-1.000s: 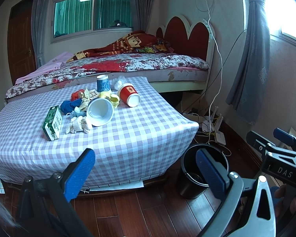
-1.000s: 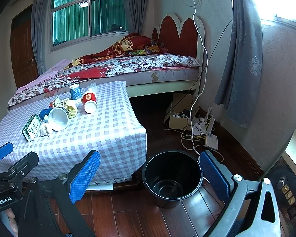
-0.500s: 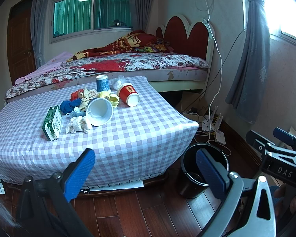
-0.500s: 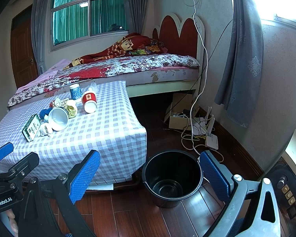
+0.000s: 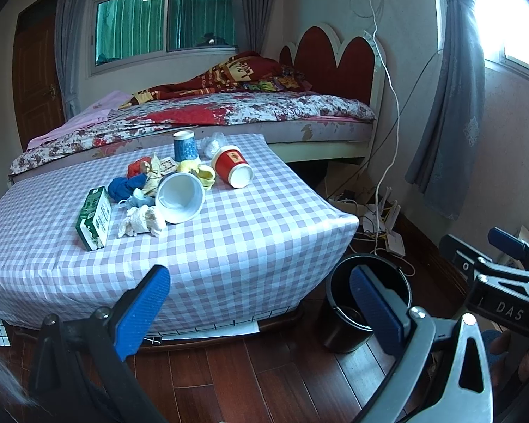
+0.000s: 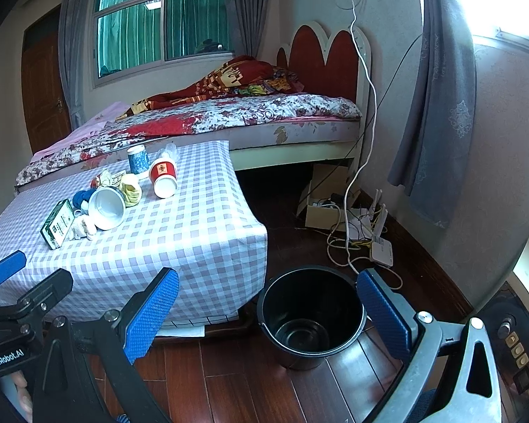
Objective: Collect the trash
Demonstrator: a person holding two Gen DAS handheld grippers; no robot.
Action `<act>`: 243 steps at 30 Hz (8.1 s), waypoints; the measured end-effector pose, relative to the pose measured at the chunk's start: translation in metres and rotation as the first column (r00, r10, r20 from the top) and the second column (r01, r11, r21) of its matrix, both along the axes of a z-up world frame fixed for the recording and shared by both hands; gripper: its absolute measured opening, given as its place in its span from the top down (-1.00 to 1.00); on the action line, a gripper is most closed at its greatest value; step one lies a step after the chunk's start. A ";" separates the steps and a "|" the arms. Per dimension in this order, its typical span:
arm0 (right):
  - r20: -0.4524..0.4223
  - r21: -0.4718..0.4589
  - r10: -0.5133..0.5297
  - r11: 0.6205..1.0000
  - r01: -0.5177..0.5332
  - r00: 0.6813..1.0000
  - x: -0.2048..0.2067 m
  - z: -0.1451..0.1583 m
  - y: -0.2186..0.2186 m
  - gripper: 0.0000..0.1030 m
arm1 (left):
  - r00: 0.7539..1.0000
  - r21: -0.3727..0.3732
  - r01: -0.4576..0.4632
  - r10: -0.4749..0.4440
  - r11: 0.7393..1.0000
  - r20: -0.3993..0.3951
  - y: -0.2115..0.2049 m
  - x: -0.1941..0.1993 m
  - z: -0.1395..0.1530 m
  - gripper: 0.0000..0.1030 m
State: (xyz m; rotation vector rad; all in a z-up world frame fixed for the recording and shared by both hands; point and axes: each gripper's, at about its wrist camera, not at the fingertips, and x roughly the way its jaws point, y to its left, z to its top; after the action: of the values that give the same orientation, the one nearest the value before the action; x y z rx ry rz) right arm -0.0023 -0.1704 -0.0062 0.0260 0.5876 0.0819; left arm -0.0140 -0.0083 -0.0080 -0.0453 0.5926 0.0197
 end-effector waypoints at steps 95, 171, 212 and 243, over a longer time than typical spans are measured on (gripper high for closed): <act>-0.128 0.172 -0.110 0.976 0.131 0.986 0.108 -0.080 -0.121 0.91 | 0.910 -0.054 0.400 -0.403 0.915 -0.097 -0.081 0.101 -0.063 0.26; -0.079 0.002 0.202 0.979 -0.202 0.976 0.130 -0.070 0.068 -0.98 | 0.972 0.024 -0.198 0.199 0.980 -0.123 0.117 0.099 -0.064 -0.98; -0.211 -0.060 0.413 0.899 -0.433 0.886 0.318 -0.073 0.214 -0.11 | 0.974 -0.136 -0.179 0.157 0.974 -0.163 0.200 0.192 -0.092 0.27; -0.098 -0.002 0.406 0.913 -0.408 0.909 0.258 -0.055 0.175 -0.09 | 0.971 -0.159 -0.222 0.203 0.962 -0.130 0.209 0.171 -0.079 0.42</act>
State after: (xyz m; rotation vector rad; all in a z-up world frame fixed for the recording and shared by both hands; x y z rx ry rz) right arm 0.2561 0.0043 -0.0615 -0.1166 0.6837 0.4835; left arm 0.1573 0.2010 -0.0870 -0.2785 0.6993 0.1812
